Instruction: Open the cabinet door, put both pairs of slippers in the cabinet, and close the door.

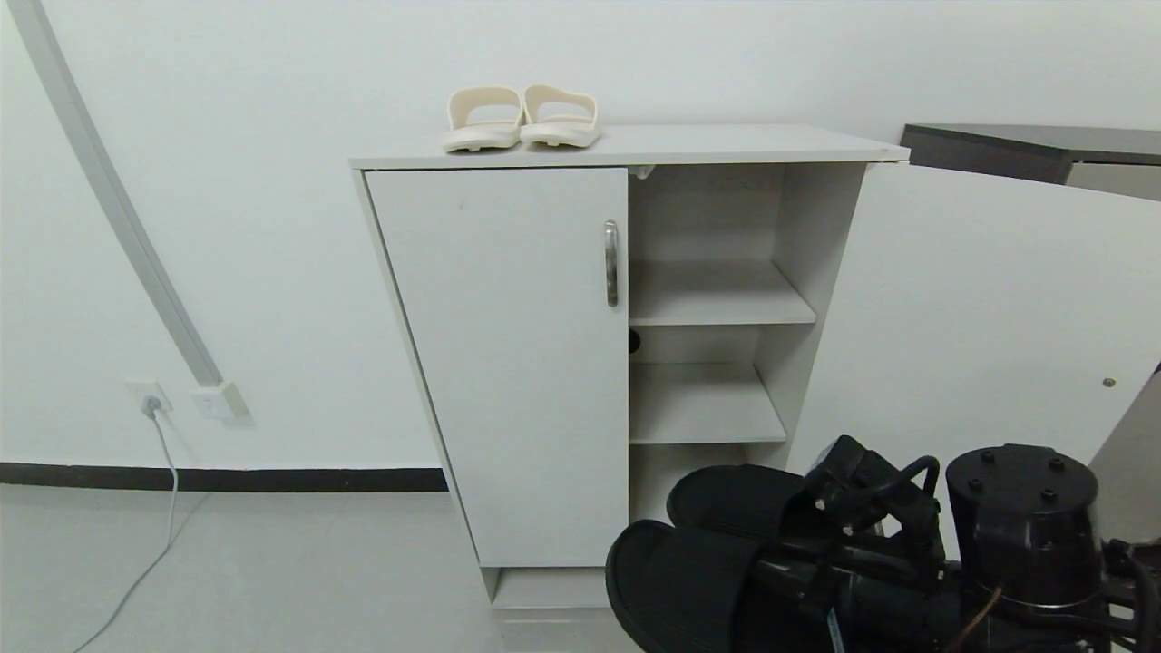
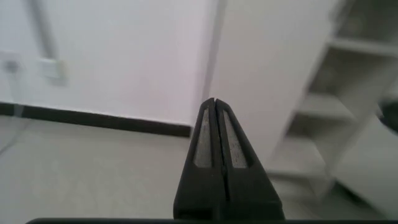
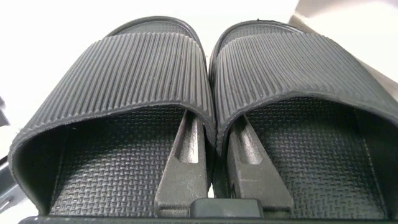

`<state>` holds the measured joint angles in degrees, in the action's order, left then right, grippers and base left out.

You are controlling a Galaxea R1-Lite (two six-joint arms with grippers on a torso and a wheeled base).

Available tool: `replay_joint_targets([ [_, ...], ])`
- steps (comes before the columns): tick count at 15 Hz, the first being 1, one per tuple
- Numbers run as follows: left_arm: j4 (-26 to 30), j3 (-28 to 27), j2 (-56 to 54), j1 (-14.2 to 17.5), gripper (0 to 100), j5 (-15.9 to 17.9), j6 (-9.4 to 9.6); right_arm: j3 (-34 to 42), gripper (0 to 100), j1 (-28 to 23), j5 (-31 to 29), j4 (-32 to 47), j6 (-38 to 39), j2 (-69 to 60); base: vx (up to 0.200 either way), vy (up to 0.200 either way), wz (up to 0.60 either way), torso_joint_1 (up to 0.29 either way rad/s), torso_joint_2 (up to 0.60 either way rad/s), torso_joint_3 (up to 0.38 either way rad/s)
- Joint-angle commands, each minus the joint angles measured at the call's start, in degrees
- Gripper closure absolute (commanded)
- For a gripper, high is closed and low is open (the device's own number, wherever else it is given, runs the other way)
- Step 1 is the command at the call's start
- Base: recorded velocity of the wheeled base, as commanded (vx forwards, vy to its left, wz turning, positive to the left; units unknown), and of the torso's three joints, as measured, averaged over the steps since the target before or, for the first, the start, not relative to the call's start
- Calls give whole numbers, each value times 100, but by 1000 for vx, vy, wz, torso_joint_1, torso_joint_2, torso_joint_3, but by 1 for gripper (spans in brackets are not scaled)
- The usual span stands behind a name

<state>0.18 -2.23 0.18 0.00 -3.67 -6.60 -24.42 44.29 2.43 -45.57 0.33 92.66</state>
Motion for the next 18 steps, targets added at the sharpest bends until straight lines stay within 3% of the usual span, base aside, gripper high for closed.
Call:
replay_joint_targets([
  [1, 17, 214, -9, 0, 100, 411, 264, -292, 100, 18, -357, -5, 134, 358, 0, 0, 0, 0, 0, 0],
  [2, -1, 214, -9, 0, 100, 437, 326, -406, 100, 45, -515, -5, 231, 437, 0, 0, 0, 0, 0, 0],
  [4, -9, 214, -18, 0, 100, 437, 290, -1039, 100, 159, -1420, 4, 714, 938, 0, 0, 0, 0, 0, 0],
  [7, -9, 214, -9, 0, 100, 420, 246, -1803, 100, 185, -2554, 13, 767, 1711, 0, 0, 0, 0, 0, 0],
  [9, -9, 214, -18, 0, 100, 420, 246, -2331, 100, 379, -3618, 145, 820, 2177, 0, 0, 0, 0, 0, 0],
  [11, -9, 214, -18, 0, 100, 420, 238, -2779, 100, 502, -4180, 162, 1083, 2538, 0, 0, 0, 0, 0, 0],
  [12, -9, 214, -18, 0, 100, 420, 238, -3078, 100, 537, -4813, 145, 1259, 2845, 0, 0, 0, 0, 0, 0],
  [13, -9, 214, -18, 0, 100, 420, 238, -3201, 100, 537, -5033, 145, 1408, 2942, 0, 0, 0, 0, 0, 0],
  [18, -9, 214, -18, 0, 100, 420, 246, -3210, 100, 484, -5050, 136, 1593, 3003, 0, 0, 0, 0, 0, 0],
])
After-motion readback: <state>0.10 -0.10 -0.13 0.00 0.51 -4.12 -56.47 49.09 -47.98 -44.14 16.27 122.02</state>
